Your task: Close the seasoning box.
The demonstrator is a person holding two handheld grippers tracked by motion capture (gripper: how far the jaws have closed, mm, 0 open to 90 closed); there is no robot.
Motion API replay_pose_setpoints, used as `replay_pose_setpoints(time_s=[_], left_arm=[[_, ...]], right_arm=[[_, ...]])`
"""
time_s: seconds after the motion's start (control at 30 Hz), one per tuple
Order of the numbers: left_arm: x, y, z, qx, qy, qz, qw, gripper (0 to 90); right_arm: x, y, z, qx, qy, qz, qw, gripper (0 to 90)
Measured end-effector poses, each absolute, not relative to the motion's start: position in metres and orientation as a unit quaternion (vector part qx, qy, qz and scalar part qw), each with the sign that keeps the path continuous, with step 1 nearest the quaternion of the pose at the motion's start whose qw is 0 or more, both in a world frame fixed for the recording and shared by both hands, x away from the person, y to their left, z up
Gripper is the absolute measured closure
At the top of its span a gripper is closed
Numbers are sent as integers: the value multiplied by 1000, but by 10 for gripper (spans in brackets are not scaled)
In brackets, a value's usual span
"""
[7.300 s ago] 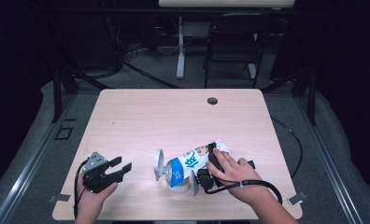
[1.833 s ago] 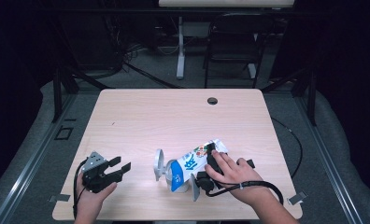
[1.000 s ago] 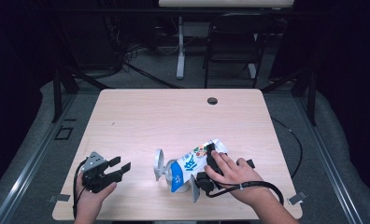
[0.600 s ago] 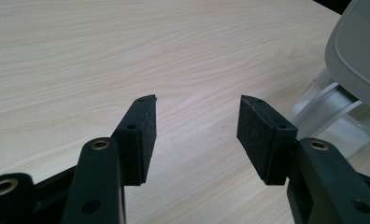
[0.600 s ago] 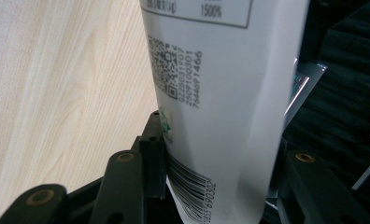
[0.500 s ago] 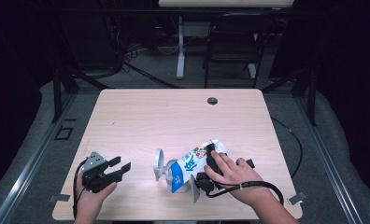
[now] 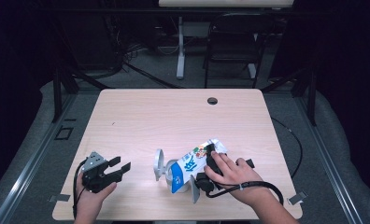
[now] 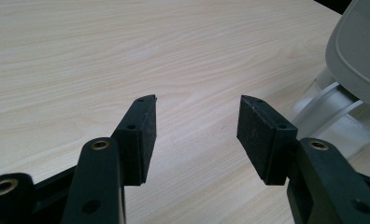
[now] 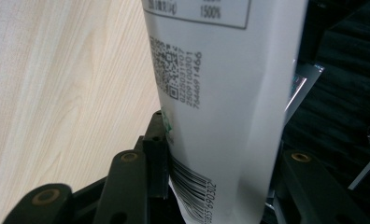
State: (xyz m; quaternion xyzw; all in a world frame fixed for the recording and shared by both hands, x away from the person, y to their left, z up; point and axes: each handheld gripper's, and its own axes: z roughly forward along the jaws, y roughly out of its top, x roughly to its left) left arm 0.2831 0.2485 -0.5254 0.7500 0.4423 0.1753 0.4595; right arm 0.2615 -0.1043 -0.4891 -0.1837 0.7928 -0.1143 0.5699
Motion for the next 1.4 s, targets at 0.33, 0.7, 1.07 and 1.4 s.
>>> replay_pose_setpoints(time_s=[0.33, 0.7, 1.07, 1.4], left_arm=[[283, 249, -525, 750, 442, 176, 460, 478], [283, 249, -526, 748, 445, 174, 460, 478], [283, 249, -526, 750, 445, 174, 458, 478], [283, 249, -526, 749, 445, 175, 459, 478]], right_arm=[[261, -104, -488, -186, 790, -116, 573, 611], [260, -103, -487, -185, 790, -115, 573, 662], [260, -102, -487, -186, 788, -112, 576, 709], [260, -101, -485, -186, 786, -111, 579, 729]])
